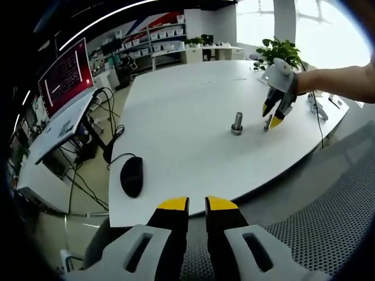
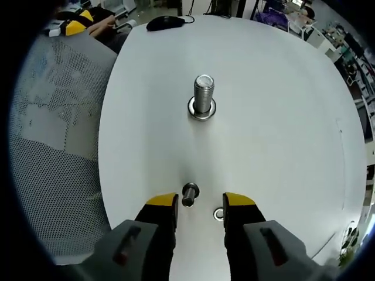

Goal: Place the washer onto the threaded stud by aligning its center hole with the stud, sliding it down to the base, and recovering from edge contact or off-axis alignment until the washer reaches the visible bottom stop.

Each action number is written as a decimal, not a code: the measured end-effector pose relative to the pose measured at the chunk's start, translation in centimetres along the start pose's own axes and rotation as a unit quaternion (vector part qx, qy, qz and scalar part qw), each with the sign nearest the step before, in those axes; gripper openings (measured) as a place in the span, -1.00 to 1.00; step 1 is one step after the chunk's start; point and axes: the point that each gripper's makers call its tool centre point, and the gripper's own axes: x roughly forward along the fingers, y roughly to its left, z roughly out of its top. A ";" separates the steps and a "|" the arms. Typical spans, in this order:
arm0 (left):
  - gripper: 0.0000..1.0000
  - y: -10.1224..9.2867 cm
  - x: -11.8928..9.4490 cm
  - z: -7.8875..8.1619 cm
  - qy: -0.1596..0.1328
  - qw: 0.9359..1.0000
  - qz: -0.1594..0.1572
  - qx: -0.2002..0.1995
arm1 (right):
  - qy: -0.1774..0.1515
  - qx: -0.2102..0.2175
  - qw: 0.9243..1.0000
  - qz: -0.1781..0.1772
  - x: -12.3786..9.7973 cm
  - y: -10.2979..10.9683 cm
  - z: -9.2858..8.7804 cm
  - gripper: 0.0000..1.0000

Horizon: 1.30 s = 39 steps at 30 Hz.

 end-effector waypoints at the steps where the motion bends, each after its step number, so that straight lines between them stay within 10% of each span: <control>1: -0.83 0.0 0.0 0.0 -0.001 1.000 0.000 -0.001 | -0.002 0.001 1.000 -0.001 -0.2 0.0 0.0 -0.36; 15: -0.83 0.1 0.0 0.1 -0.004 1.000 0.003 -0.003 | -0.095 0.096 0.991 -0.027 -3.6 1.2 -1.2 -0.37; 34: -0.83 0.0 0.0 0.2 -0.008 1.000 0.002 -0.002 | -0.223 0.273 0.934 -0.064 -5.2 2.3 -4.6 -0.42; 39: -0.84 0.0 0.0 0.3 -0.008 1.000 0.001 -0.002 | -0.217 0.276 0.933 -0.080 -5.1 2.0 -6.0 -0.42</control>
